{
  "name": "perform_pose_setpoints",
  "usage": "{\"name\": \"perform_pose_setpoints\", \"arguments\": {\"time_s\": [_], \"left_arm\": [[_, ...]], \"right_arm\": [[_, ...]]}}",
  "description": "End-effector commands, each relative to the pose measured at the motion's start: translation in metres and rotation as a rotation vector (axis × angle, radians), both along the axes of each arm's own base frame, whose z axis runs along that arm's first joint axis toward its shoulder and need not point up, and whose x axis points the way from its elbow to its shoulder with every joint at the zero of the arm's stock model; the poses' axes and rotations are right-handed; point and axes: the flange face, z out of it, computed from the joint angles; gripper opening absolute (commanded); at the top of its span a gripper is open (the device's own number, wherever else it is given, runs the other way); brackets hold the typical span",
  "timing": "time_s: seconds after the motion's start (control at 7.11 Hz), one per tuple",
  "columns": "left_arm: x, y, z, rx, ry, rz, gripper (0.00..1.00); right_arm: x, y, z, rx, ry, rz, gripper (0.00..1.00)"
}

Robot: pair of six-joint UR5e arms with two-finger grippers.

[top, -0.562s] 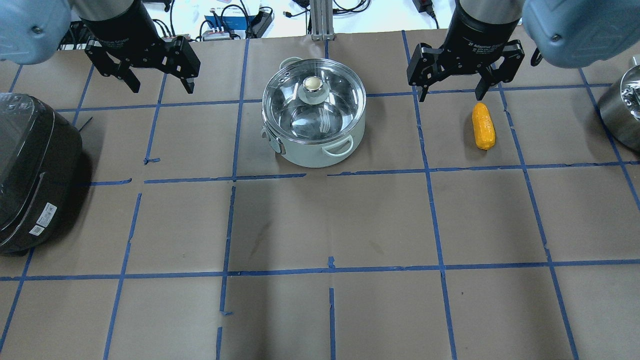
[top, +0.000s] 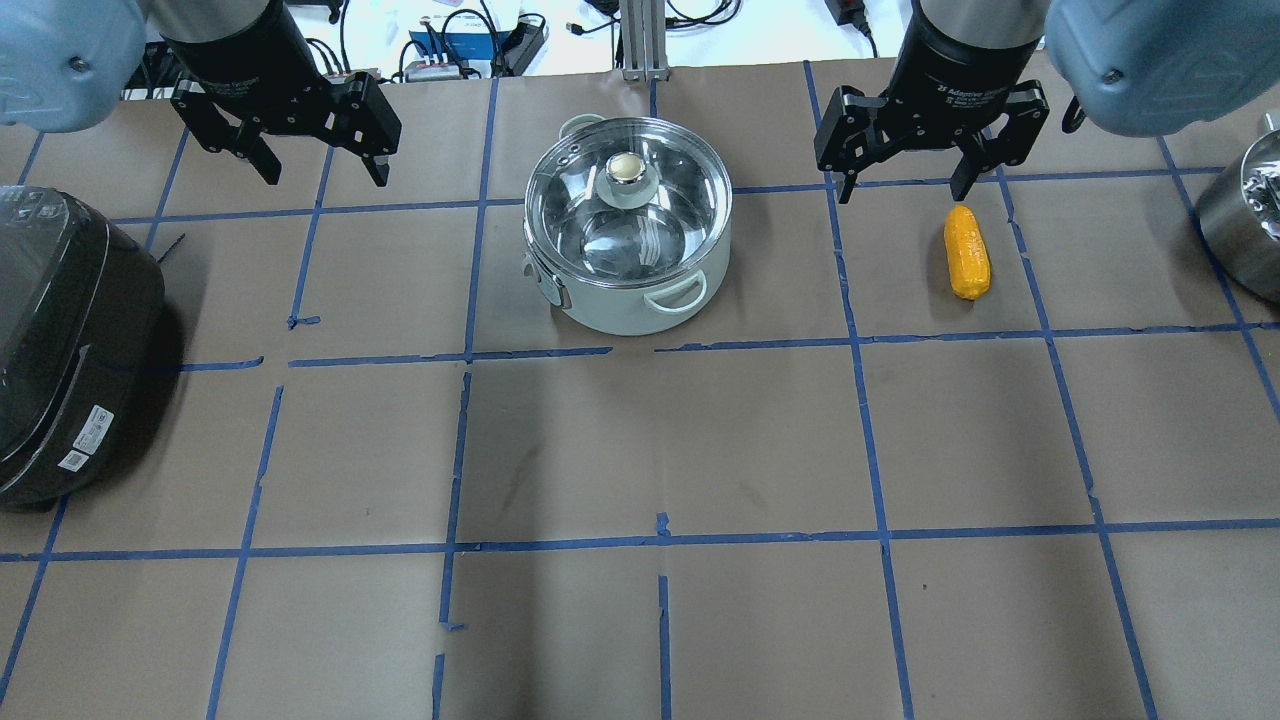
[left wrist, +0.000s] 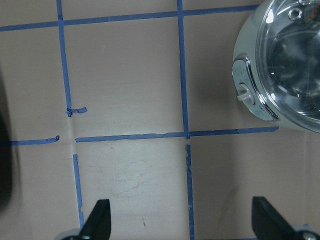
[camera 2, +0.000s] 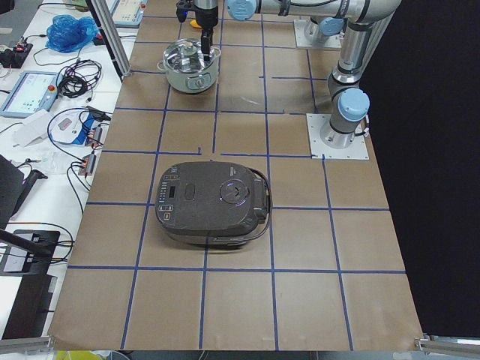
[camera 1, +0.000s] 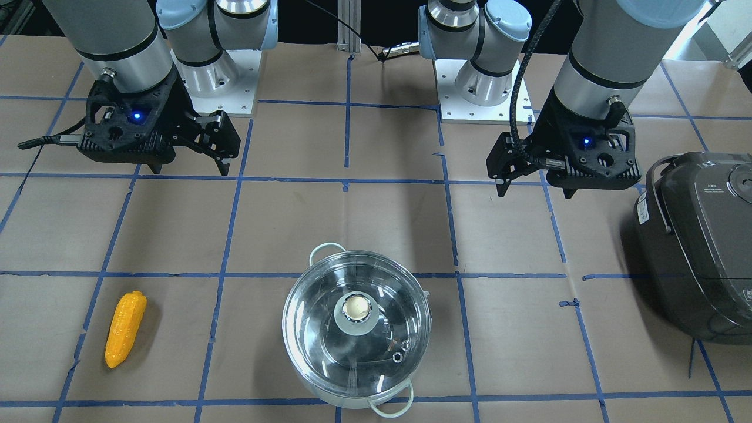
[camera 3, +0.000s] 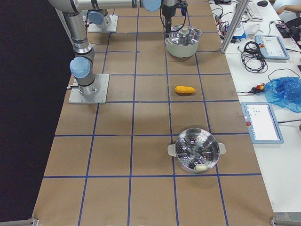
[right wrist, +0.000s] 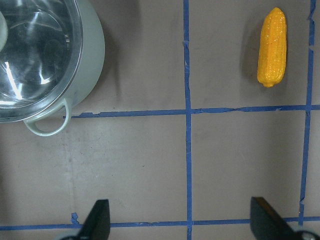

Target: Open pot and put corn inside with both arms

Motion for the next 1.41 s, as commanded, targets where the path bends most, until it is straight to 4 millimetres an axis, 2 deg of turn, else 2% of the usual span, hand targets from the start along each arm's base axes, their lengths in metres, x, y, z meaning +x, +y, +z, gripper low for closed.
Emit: {"name": "perform_pose_setpoints", "arguments": {"time_s": [0.0, 0.14, 0.28, 0.42, 0.56, 0.7, 0.84, 0.98, 1.12, 1.27], "left_arm": [[-0.002, 0.002, -0.002, 0.003, 0.001, -0.004, 1.0], [-0.005, 0.002, -0.006, 0.01, 0.014, -0.035, 1.0], [-0.004, 0.001, -0.003, 0.006, 0.013, -0.034, 1.0], [-0.003, -0.001, 0.004, -0.005, 0.007, -0.023, 1.0], [-0.004, -0.009, -0.002, 0.002, 0.004, -0.008, 1.0], [-0.01, -0.022, 0.0, -0.003, 0.018, 0.027, 1.0], [-0.05, -0.037, 0.008, -0.024, 0.064, -0.018, 1.0], [-0.109, -0.055, 0.003, -0.04, 0.109, 0.035, 1.0], [-0.167, -0.089, -0.03, -0.047, 0.105, 0.033, 1.0], [-0.206, -0.114, -0.064, -0.026, 0.101, 0.012, 1.0]], "right_arm": [[-0.001, -0.002, -0.005, 0.004, 0.0, -0.004, 1.0], [-0.004, -0.012, -0.013, 0.013, 0.011, -0.006, 1.0], [-0.016, -0.041, -0.012, -0.066, 0.011, -0.028, 1.0], [-0.024, -0.057, 0.007, -0.12, 0.007, -0.04, 1.0], [-0.029, -0.08, 0.018, -0.151, 0.01, -0.015, 1.0], [-0.044, -0.117, -0.008, -0.119, 0.015, -0.01, 1.0], [-0.086, -0.145, -0.056, -0.04, 0.025, -0.042, 1.0], [-0.153, -0.163, -0.104, 0.022, 0.031, -0.046, 0.99], [-0.186, -0.183, -0.159, 0.053, 0.025, -0.035, 0.99], [-0.194, -0.197, -0.207, 0.084, 0.021, -0.017, 0.99]]}}
